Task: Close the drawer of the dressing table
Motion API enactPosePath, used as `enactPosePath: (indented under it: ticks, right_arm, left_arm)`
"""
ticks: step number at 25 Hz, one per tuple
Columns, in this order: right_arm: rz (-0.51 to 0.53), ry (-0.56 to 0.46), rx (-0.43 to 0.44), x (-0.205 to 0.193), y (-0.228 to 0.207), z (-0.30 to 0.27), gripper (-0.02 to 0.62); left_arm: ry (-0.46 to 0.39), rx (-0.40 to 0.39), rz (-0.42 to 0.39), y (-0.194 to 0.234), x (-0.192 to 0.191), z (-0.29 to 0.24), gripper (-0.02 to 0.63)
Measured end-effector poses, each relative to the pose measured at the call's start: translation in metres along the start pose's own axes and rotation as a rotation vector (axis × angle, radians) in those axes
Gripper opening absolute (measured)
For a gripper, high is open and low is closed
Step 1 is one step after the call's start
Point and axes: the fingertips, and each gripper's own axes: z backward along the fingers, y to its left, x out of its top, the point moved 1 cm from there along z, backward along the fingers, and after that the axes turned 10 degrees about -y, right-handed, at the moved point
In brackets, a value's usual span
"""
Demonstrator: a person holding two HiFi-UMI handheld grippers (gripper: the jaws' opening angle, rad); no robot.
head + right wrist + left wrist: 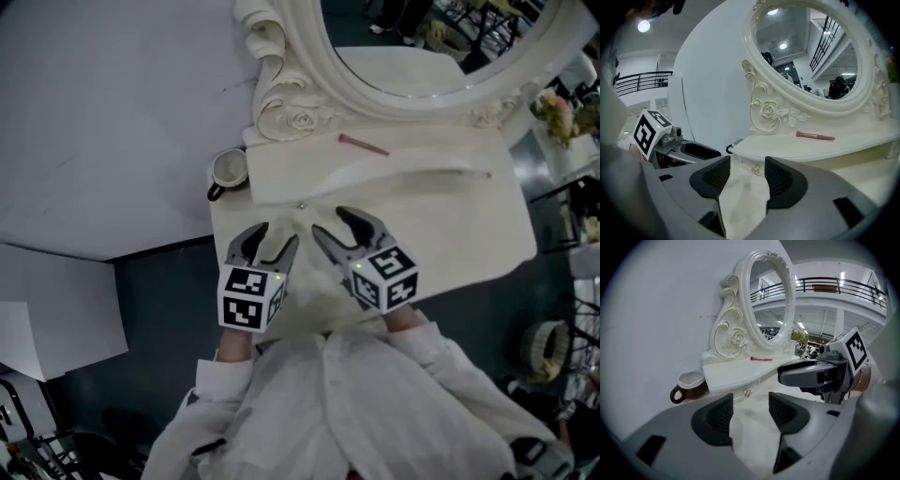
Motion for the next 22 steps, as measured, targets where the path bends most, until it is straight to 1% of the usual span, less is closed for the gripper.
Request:
enactPosePath:
  ticks: [4,8,11,14,18,20,22]
  right_arm:
    - [-0.004,-0.036,0.02,0.014,0.012,0.009,0.211]
    - [0.001,-0.05,0.026,0.017,0.022,0.014,0.179]
    - [0.01,-0.075,0.022,0.023,0.03,0.02,0.119]
    - [0.021,-0.097,0.03,0.031,0.036,0.024,0.104]
    - [0.023,-0.101,0.056,0.035,0.044,0.03,0.086]
    - [0.018,-0.107,0.058,0.036,0.047,0.034,0.063]
    - [0.022,-0.11,0.063,0.035,0.049,0.036,0.037]
  left_arm:
    - [-0.061,-0.015,-0.005,-0.007,0.016,0.01,0.238]
    - [-0.116,-0.027,-0.001,-0.011,0.027,0.02,0.238]
    - [-0.137,-0.038,0.009,-0.014,0.03,0.029,0.238]
    - [-0.156,-0.04,0.007,-0.017,0.034,0.035,0.236]
    - [-0.169,-0.035,-0.006,-0.019,0.036,0.042,0.228]
    - [-0.177,-0.031,-0.004,-0.02,0.036,0.044,0.197]
    - [-0.182,-0.017,0.004,-0.019,0.035,0.047,0.14]
